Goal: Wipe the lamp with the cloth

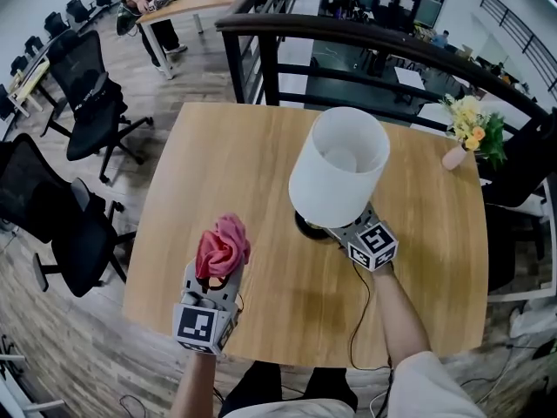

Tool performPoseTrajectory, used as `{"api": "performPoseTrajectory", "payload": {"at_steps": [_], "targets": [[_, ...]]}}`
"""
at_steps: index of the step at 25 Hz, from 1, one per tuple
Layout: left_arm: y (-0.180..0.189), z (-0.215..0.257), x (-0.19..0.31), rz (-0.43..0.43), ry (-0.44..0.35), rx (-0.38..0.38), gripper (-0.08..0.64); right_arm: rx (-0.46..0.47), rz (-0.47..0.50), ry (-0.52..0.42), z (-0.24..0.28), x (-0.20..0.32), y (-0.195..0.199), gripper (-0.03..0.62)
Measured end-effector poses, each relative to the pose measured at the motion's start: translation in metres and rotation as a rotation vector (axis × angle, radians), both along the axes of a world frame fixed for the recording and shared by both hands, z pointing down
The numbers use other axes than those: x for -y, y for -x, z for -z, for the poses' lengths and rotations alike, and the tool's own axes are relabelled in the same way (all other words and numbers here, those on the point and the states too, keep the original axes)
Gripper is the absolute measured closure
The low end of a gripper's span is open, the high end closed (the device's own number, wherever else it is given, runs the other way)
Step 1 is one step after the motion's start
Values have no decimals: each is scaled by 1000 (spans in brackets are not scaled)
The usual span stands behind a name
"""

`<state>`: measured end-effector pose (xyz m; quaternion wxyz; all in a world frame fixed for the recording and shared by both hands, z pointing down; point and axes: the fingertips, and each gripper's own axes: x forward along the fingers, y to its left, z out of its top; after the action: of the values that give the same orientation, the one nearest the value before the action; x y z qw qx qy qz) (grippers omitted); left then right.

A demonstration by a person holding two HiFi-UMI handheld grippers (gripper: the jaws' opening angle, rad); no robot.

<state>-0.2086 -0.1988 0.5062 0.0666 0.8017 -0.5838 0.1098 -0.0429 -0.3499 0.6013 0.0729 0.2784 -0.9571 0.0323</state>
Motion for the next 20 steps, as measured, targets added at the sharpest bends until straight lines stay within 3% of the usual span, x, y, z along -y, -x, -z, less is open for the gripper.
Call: {"api": "performPoseTrajectory", "payload": {"at_steps": [6, 10, 18, 20], "targets": [[-10, -21, 0, 14, -24, 1, 382, -128, 178, -8, -38, 2, 22, 179], [-13, -33, -7, 37, 2, 11, 382, -96, 221, -5, -46, 1, 27, 180], [0, -40, -17, 107, -10, 0, 382, -182, 99, -92, -51, 0, 27, 350], [2, -40, -18, 105, -12, 3, 382, -188, 46, -93, -51, -1, 27, 364]]}}
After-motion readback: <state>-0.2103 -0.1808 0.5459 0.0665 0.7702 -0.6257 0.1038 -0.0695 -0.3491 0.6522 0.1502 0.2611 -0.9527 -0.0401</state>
